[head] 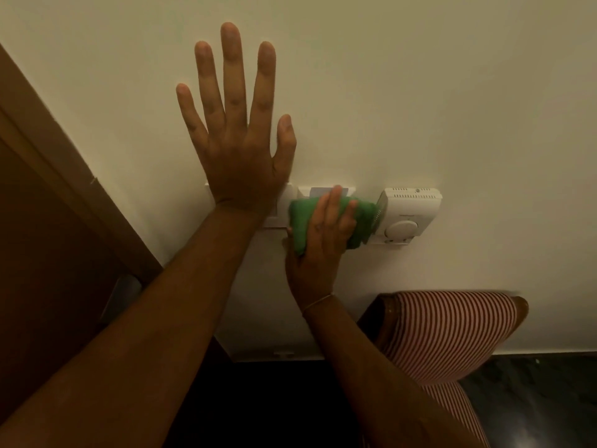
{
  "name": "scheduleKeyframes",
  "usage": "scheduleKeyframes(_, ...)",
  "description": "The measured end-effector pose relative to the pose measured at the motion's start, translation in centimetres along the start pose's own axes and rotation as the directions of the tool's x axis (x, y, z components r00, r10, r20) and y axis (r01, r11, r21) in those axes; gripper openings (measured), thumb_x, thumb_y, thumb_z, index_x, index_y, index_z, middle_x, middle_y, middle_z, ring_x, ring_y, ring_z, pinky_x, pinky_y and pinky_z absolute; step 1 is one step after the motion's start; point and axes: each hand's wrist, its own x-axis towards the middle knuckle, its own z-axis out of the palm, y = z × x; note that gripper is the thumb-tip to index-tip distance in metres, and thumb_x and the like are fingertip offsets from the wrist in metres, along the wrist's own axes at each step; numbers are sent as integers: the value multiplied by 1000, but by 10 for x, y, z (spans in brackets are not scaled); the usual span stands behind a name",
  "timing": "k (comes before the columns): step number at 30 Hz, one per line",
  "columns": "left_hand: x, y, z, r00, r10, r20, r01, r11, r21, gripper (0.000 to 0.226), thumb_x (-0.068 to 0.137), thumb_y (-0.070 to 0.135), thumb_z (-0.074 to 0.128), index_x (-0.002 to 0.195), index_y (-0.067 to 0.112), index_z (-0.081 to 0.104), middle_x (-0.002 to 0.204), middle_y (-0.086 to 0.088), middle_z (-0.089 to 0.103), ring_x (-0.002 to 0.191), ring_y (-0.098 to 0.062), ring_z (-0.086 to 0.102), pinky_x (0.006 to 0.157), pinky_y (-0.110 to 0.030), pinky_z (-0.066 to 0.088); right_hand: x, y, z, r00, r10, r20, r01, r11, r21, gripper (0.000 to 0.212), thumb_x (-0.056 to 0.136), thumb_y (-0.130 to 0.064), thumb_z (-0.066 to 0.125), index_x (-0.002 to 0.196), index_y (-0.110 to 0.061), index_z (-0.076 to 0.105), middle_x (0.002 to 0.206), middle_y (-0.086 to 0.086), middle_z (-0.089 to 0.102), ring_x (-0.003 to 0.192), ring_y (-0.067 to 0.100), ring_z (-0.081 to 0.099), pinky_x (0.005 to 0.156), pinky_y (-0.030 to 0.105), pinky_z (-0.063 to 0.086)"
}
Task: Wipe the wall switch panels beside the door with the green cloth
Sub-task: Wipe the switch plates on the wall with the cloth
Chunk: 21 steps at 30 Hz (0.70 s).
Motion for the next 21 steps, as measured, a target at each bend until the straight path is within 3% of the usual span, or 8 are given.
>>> scheduleKeyframes(4, 1, -3, 4, 1000, -6, -20, 5, 1000, -19, 67, 113, 42, 50, 174, 22, 34, 174, -23, 38, 164, -48, 32, 140, -60, 7, -9, -1, 10, 970, -230, 77, 236, 967, -94, 75, 109, -15, 43, 171, -19, 1, 179, -2, -3, 167, 26, 0, 135, 47, -2)
scheduleKeyframes(6, 1, -3, 3, 1000, 2, -13, -3, 1000, -21, 70, 113, 43, 51, 177, 22, 33, 175, -22, 34, 165, -47, 29, 141, -61, 6, -8, 6, 11, 962, -261, 74, 271, 948, -167, 69, 113, -22, 40, 171, -19, 4, 179, -1, -1, 167, 25, 3, 135, 47, 0)
scheduleKeyframes(9, 0, -2, 0, 1000, 11, 6, -11, 999, -45, 71, 113, 44, 50, 178, 22, 31, 176, -21, 33, 166, -46, 29, 140, -63, 9, -4, 16, 10, 954, -295, 51, 298, 927, -225, 81, 109, -31, 58, 171, -20, 6, 179, -1, 0, 167, 25, 4, 135, 47, 3)
scheduleKeyframes(11, 1, -1, -1, 1000, 11, 16, -10, 999, -49, 69, 113, 44, 49, 176, 22, 33, 177, -21, 34, 166, -47, 30, 140, -63, 10, -3, 21, 7, 945, -324, 42, 325, 916, -237, 81, 109, -29, 60, 171, -20, 8, 180, 0, 1, 167, 25, 5, 135, 48, 4)
scheduleKeyframes(13, 1, -1, -3, 1000, 8, 28, -7, 999, -41, 68, 113, 44, 49, 175, 22, 34, 177, -22, 35, 166, -48, 31, 140, -63, 10, -2, 27, 2, 959, -282, 27, 280, 930, -240, 86, 107, -28, 62, 171, -20, 6, 180, 0, 0, 167, 27, 2, 135, 49, 3)
scheduleKeyframes(17, 1, 3, -7, 999, -1, 48, 2, 1000, -23, 66, 113, 46, 48, 173, 21, 37, 175, -22, 39, 164, -48, 34, 138, -66, 16, -4, 36, -13, 998, -18, -62, 9, 991, -133, 106, 97, -14, 75, 171, -23, -1, 179, -4, -6, 166, 27, -5, 135, 48, 3)
scheduleKeyframes(21, 2, 5, -8, 999, -3, 52, 4, 1000, -27, 64, 113, 47, 45, 172, 22, 37, 174, -22, 41, 163, -48, 34, 137, -69, 20, 2, 20, -7, 995, 27, -97, -24, 999, 31, 102, 98, 0, 72, 170, -25, 5, 179, -7, 0, 165, 30, -3, 135, 52, 4)
